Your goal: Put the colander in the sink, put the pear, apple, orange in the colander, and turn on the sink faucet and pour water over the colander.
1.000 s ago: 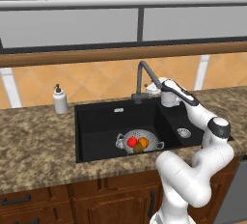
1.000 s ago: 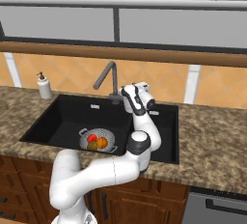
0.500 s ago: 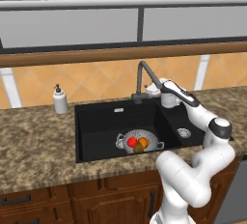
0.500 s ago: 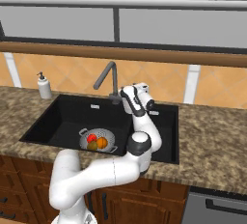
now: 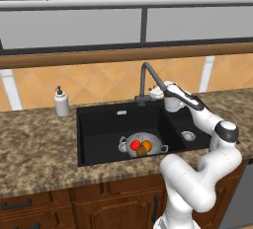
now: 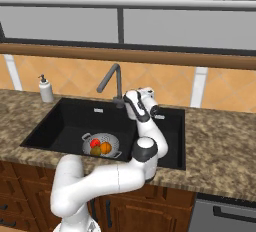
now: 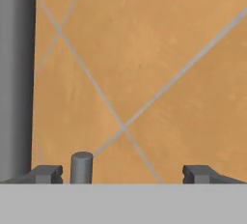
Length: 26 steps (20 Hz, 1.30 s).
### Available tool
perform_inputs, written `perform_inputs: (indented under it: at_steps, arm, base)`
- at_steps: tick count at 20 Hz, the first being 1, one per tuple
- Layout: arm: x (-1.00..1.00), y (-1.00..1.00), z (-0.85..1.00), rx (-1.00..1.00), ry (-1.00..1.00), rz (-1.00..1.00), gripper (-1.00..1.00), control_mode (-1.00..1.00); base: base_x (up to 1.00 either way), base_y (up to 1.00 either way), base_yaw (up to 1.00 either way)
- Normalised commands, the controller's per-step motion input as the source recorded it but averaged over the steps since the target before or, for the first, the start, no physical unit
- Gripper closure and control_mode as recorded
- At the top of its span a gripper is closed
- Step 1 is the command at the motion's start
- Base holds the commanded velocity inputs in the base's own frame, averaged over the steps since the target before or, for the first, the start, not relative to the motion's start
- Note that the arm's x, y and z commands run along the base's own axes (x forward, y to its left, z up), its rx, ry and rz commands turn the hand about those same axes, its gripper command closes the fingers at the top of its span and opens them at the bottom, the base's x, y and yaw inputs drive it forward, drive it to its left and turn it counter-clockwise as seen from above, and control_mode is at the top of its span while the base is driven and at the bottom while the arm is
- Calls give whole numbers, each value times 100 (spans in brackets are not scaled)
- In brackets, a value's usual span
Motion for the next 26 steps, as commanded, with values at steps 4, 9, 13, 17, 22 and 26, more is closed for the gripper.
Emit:
perform_inputs:
  at_steps: [4, 9, 13, 17, 22, 26]
  arm:
    - [-3, 0, -26, 0, 0, -4, -100, -100]
    - [14, 0, -12, 0, 0, -2, -100, -100]
    - [22, 0, -1, 0, 0, -2, 100, -100]
    - [13, -8, 0, 0, 0, -2, 100, -100]
    - [7, -30, -2, 0, 0, -3, 100, -100]
    - [0, -44, -9, 0, 0, -9, 100, -100]
  base:
    - [0, 0, 0]
    - [0, 0, 0]
    - [0, 0, 0]
    - [0, 0, 0]
    - [0, 0, 0]
    - [0, 0, 0]
